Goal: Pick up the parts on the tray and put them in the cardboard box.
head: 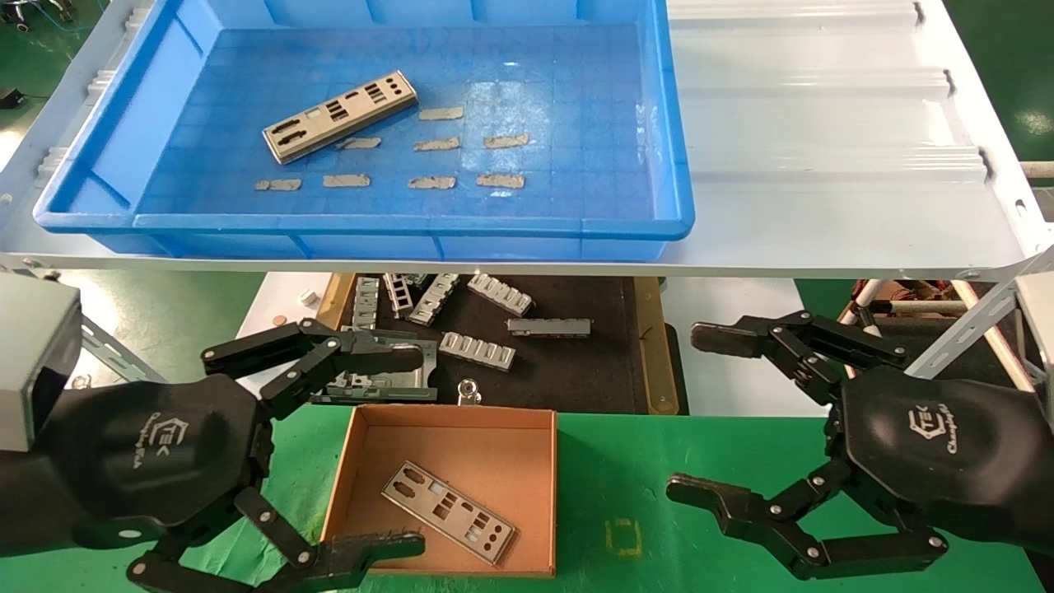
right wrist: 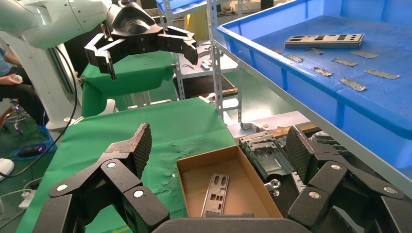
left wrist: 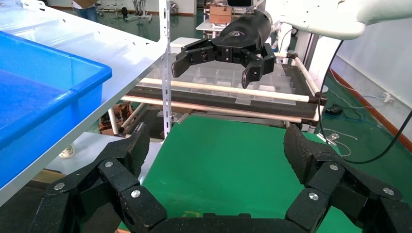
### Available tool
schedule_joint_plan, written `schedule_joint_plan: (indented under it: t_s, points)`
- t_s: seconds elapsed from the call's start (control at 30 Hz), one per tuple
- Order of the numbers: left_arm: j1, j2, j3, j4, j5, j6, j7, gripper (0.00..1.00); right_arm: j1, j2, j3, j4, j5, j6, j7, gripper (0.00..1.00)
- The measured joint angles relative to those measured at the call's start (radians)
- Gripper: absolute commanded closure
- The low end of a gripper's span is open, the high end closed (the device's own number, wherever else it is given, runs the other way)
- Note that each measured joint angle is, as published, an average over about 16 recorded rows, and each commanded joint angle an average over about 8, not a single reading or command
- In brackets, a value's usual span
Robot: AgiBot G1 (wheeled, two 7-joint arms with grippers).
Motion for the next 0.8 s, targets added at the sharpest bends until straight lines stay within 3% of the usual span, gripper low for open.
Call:
schedule_joint_plan:
  t_s: [0.8]
  points:
    - [-0.002, 0.002, 0.006, 0.002, 0.004, -0.005, 0.002, 0.0, 0.0, 0.0, 0.0, 0.0, 0.0, 0.0, 0.0, 0.0]
